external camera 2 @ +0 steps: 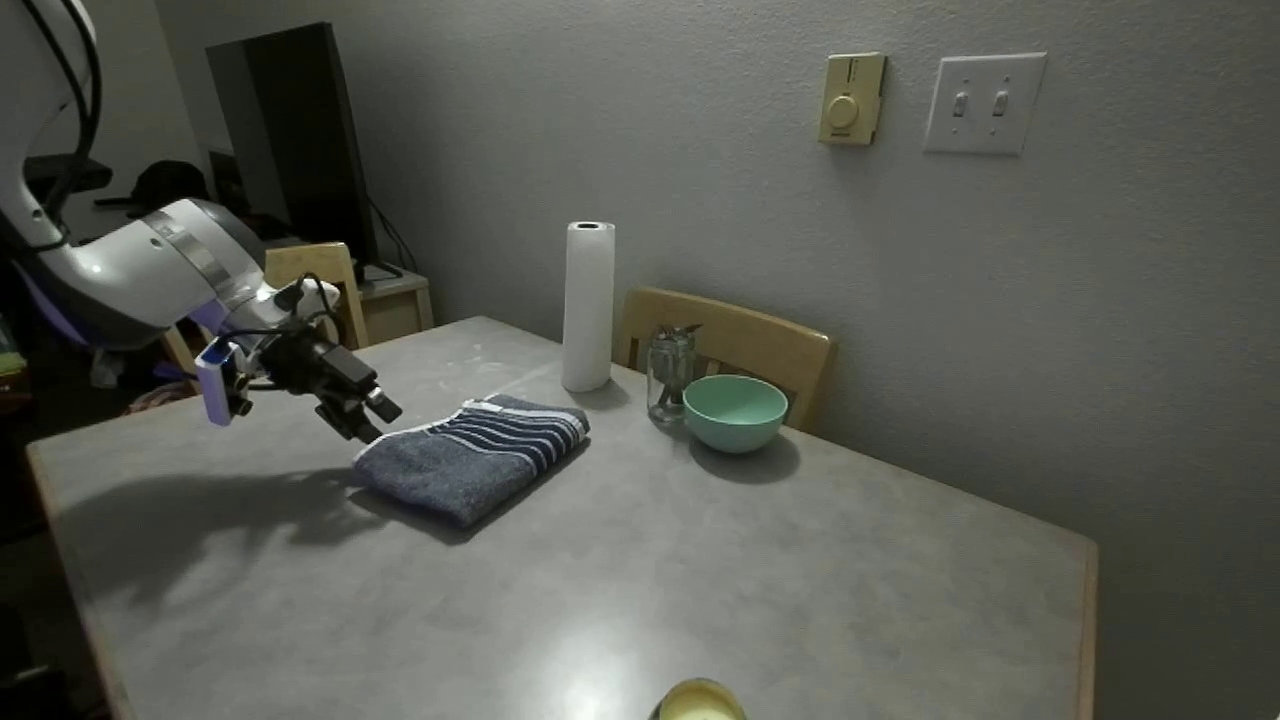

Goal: Unfold the towel

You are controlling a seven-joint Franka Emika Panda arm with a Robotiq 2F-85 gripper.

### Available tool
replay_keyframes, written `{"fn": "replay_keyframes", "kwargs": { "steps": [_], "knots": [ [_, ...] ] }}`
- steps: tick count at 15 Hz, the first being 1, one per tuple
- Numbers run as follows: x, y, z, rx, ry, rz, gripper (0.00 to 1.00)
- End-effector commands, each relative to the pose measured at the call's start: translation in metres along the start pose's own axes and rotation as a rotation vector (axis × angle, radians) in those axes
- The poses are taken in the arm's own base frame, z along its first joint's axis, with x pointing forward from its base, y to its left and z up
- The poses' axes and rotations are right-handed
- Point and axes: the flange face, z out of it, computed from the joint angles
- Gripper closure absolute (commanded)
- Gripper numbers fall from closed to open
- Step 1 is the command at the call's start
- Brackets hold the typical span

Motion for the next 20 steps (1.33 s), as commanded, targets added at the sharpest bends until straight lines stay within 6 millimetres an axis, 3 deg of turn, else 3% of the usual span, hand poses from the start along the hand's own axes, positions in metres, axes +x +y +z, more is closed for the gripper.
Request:
{"fn": "replay_keyframes", "kwargs": {
  "steps": [1,8,9,10,14,20],
  "knots": [
    [-0.006,0.013,0.007,-0.009,-0.023,-0.004,0.00],
    [-0.003,0.020,0.023,0.002,-0.047,0.000,0.00],
    [-0.003,0.021,0.024,0.003,-0.049,0.000,0.25],
    [-0.003,0.020,0.024,0.005,-0.051,-0.005,0.26],
    [-0.003,0.012,0.019,0.054,-0.051,-0.028,0.55],
    [-0.008,-0.016,-0.001,0.321,-0.064,-0.118,0.98]
  ]
}}
